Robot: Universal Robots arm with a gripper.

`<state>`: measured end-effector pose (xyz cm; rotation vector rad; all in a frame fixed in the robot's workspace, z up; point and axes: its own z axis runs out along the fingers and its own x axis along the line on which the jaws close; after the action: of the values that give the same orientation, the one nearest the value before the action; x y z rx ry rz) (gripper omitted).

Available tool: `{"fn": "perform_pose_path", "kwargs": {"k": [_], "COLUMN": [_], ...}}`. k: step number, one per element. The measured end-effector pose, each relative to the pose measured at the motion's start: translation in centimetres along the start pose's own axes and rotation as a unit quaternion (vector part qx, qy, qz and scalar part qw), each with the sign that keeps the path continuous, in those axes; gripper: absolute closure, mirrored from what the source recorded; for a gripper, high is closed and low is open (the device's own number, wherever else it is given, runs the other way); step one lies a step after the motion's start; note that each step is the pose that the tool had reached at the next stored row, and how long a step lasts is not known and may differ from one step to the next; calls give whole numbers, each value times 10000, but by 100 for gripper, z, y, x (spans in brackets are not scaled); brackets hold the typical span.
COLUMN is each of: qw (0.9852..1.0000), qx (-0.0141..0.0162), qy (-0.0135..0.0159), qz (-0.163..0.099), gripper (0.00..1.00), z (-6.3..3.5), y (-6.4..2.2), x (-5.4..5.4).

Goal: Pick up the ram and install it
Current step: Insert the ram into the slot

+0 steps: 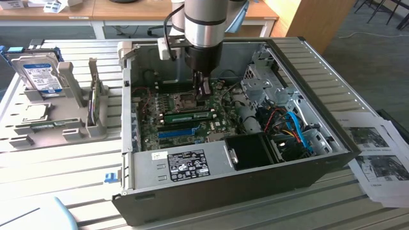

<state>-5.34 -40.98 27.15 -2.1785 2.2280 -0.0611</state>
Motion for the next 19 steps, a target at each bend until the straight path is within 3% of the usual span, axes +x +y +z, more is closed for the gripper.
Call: {"fn": "perform_pose_path", "kwargs": {"k": [19], "qw": [10000], "qx": [0], "qy": [0], "qz": [0], "gripper": [76], "z": [-496], "y": [-23], "x": [4]}}
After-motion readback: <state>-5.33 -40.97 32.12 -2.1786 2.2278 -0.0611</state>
